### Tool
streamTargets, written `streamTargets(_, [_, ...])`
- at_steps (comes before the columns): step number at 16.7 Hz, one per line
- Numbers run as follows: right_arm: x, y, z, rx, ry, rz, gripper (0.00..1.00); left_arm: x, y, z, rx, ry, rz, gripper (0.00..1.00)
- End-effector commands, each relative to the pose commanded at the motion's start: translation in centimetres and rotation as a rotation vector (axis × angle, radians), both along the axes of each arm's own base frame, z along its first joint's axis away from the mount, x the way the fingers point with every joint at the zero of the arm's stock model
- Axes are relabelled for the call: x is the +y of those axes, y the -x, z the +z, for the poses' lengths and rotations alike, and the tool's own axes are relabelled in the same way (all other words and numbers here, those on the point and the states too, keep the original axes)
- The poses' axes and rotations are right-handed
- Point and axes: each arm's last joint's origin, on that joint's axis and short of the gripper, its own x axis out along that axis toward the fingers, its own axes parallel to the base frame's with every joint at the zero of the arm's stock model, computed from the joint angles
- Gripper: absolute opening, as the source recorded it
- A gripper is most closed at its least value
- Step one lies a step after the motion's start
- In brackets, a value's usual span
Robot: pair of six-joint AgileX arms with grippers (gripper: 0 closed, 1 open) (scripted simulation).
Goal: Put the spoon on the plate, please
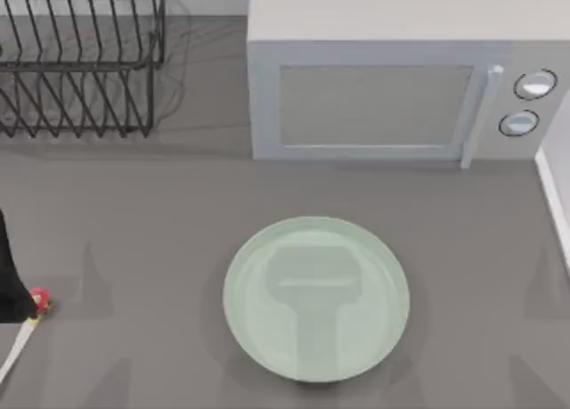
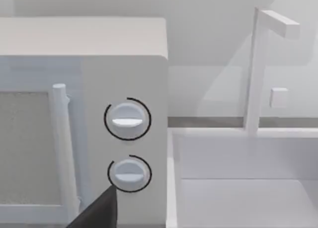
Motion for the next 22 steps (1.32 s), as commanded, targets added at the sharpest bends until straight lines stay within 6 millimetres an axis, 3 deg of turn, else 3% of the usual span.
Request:
streamTargets(4, [0.0,0.0,0.0,0.0,0.0,0.0,1.0,0.0,0.0,0.4,0.038,-0.008,0.004,1.0])
streamTargets(7, [0.0,0.0,0.0,0.0,0.0,0.0,1.0,0.1,-0.4,1.6,0.181,-0.035,0.007,1.0])
streamTargets(11, [0.0,0.0,0.0,0.0,0.0,0.0,1.0,0.2,-2.2,3.1,0.538,-0.087,-0.013,1.0])
streamTargets(17, [0.0,0.0,0.0,0.0,0.0,0.0,1.0,0.3,-6.9,3.6,1.144,-0.153,-0.095,1.0])
streamTargets(22, [0.0,0.0,0.0,0.0,0.0,0.0,1.0,0.4,-10.3,3.4,1.469,-0.181,-0.166,1.0])
